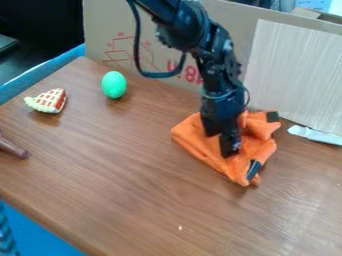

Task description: Move the cloth from top to bottom of the table

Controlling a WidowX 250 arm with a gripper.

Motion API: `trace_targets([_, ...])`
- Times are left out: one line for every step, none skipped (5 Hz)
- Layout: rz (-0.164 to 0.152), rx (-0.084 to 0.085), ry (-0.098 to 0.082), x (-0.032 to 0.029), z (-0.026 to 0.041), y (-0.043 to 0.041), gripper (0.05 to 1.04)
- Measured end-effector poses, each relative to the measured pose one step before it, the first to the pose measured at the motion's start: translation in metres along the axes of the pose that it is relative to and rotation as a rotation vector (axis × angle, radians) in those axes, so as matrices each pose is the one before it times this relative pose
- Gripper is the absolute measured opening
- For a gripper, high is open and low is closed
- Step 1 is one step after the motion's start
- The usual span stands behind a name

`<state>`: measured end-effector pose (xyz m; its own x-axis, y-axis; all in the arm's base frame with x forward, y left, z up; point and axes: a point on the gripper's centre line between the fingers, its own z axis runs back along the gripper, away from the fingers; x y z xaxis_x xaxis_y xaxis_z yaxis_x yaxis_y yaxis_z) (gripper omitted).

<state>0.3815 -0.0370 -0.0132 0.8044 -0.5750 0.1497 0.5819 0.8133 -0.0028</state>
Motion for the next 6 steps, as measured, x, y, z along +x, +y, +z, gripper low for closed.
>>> trace_targets([-0.0657, -0.0203, 0.0050, -0.02603, 0.00513, -0.02691, 0.999])
trace_targets([-0.0906, -0.0269, 0.0166, -0.03238, 0.00434, -0.03290, 0.999])
trace_targets([-0.0741, -0.0183, 0.0080, -0.02303, 0.00238, -0.02935, 0.999])
trace_targets([-0.0496, -0.0133, 0.0040, -0.00827, 0.00073, -0.02000, 0.999])
trace_targets([-0.0282, -0.0080, 0.0025, 0.00095, -0.00165, -0.01273, 0.999])
trace_targets([-0.0201, 0.0153, -0.0047, 0.00778, 0.00285, -0.00376, 0.999])
